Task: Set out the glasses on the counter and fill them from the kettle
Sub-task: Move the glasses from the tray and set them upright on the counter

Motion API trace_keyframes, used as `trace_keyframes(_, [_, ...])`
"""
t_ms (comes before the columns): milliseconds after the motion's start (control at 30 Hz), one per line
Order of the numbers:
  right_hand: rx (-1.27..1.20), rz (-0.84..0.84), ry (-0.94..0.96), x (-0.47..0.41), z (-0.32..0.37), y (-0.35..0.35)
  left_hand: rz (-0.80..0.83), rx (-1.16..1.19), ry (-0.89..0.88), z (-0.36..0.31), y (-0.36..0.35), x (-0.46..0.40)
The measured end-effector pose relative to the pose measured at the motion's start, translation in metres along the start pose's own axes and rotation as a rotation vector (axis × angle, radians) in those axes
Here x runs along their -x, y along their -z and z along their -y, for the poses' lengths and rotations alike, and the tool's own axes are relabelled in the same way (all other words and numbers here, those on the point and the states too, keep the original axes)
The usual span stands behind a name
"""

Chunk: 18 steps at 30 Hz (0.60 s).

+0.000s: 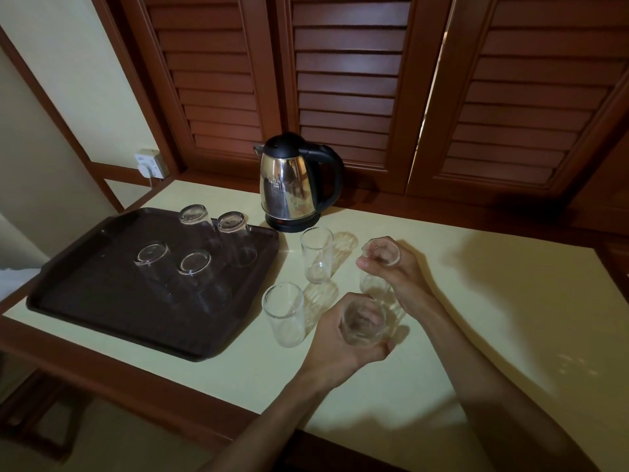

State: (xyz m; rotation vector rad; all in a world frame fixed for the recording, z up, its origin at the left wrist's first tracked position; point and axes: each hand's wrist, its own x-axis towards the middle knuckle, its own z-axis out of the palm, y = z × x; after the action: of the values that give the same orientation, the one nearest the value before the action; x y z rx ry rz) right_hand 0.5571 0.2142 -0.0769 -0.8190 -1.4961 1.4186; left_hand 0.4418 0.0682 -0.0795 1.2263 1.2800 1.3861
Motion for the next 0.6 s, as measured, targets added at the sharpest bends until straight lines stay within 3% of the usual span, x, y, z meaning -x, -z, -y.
trace_keyframes(333, [0.178,-0.073,0.089,0.01,0.052,0.005,-0.03,-0.021,-0.159,-0.04,0.007,0.0])
trace_keyframes(600, [0.386,-0.106,0.265,0.004,0.116,-0.028,0.029,-0.217,-0.394,-0.109,0.035,0.002])
